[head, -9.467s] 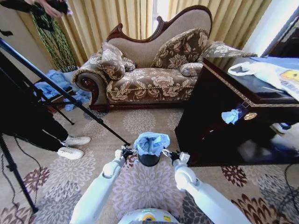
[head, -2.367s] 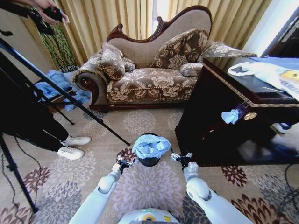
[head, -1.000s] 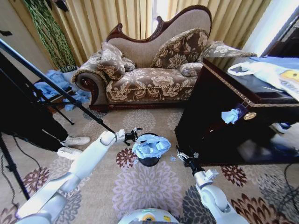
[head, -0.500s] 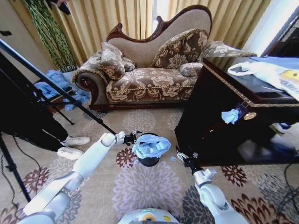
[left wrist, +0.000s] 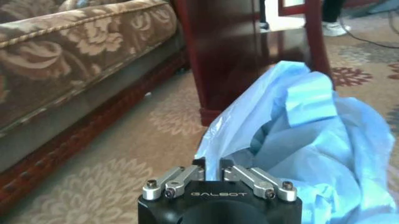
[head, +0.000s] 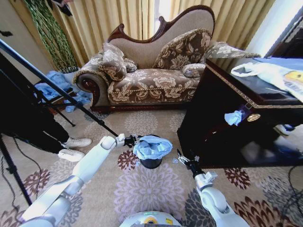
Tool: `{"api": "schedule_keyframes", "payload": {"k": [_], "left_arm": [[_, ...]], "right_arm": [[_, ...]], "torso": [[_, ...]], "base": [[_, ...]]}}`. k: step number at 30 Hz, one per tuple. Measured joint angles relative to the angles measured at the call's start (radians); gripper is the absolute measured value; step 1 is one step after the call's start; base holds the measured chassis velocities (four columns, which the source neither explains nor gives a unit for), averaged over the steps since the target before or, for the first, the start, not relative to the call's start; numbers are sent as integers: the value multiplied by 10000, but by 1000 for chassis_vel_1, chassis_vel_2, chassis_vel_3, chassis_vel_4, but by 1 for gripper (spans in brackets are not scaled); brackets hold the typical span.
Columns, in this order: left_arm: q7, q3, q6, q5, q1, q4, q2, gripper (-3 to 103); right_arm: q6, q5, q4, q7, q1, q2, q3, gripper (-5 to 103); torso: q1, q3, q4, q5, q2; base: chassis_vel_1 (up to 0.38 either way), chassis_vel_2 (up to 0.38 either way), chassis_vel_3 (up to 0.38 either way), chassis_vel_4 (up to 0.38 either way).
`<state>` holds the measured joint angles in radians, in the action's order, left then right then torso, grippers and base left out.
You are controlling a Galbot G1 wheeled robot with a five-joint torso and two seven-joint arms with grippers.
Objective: Place a garbage bag over the trash bin.
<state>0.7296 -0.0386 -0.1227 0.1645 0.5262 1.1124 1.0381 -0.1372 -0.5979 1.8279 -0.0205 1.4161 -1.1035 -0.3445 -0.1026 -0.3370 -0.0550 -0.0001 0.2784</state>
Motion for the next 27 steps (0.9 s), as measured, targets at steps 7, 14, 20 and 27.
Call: {"api": "schedule_keyframes", "payload": {"k": [7, 14, 20, 27], "left_arm": [[-335, 200, 0, 178, -120, -710, 100, 0], [-735, 306, -26, 364, -162, -1399, 245, 0], [-904, 320, 42, 424, -86, -1400, 329, 0], [-1202, 333, 119, 539, -84, -1917, 692, 0]], "right_arm": [[-25, 147, -42, 35, 83, -37, 22, 100], [-74, 205, -20, 112, 131, -53, 59, 100], [-76, 204, 151, -10, -55, -43, 210, 100], [79, 106, 482, -158, -298, -26, 481, 100]], "torso": [[1, 0, 0, 0, 0], [1, 0, 0, 0, 0], [1, 0, 1, 0, 0], [0, 0, 0, 0, 0]], "base": [[0, 0, 0, 0], [0, 0, 0, 0], [0, 0, 0, 0], [0, 0, 0, 0]]}}
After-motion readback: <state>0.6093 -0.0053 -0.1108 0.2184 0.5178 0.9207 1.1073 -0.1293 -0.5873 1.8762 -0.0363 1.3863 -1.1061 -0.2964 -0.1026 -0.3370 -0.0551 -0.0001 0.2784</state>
